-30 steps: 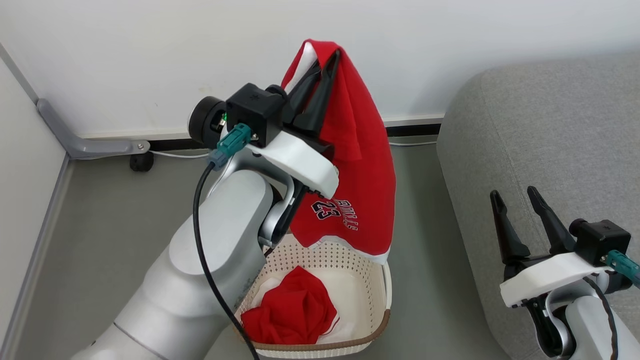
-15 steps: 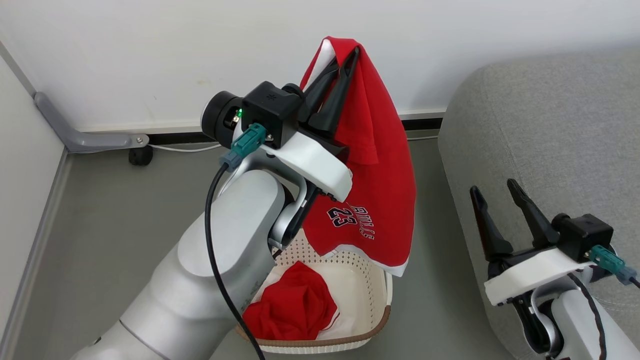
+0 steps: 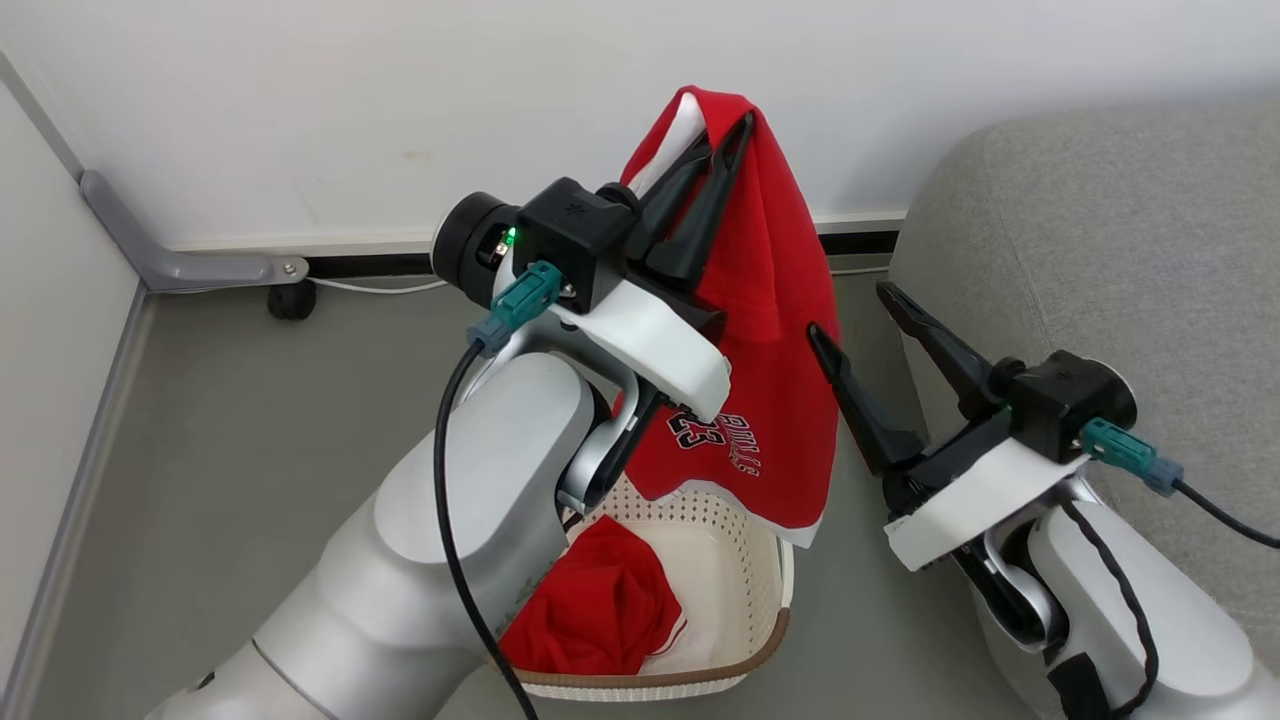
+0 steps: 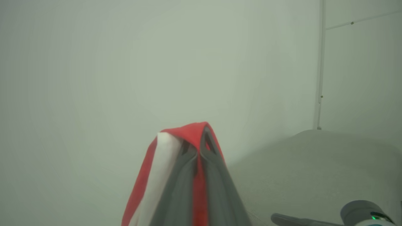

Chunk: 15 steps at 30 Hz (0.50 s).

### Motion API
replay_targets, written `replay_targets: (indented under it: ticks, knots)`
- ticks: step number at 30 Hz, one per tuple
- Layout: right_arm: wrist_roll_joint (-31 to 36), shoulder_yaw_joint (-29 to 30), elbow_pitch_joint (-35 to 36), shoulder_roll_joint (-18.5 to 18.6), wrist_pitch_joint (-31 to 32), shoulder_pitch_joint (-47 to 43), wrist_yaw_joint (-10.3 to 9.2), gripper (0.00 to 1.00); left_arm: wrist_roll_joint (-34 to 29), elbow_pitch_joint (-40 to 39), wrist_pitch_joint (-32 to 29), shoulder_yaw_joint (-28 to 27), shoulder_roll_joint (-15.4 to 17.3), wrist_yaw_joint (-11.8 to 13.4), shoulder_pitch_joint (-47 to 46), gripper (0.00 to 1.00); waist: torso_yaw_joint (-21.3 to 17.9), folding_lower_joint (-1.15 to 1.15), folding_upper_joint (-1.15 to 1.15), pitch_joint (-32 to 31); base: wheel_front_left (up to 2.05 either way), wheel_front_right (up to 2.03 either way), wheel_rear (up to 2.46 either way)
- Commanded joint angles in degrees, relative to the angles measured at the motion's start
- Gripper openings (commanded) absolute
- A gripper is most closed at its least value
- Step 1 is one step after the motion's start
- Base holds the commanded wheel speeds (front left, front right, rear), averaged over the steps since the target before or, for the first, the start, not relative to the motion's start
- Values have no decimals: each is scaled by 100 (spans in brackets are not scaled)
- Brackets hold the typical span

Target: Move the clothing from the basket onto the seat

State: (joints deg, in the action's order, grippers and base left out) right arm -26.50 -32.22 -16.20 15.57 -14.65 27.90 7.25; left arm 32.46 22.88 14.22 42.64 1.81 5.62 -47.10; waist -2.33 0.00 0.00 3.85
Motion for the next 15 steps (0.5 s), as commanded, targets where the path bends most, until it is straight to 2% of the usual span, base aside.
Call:
replay_targets:
  ticks: [1,7,15]
  knots:
    - [-80,-132,51,44,-35,177,24,100,60,-173,53,-153,107,57,-324,0,19,0,0,-1,0,0,0]
    - [-325,-785,-602,124,-35,616,24,100,169,-252,65,47,107,86,-354,0,119,0,0,3,0,0,0]
    - [-572,-1272,-1323,-48,-35,1151,24,100,368,-322,73,403,107,97,-388,0,302,0,0,5,0,0,0]
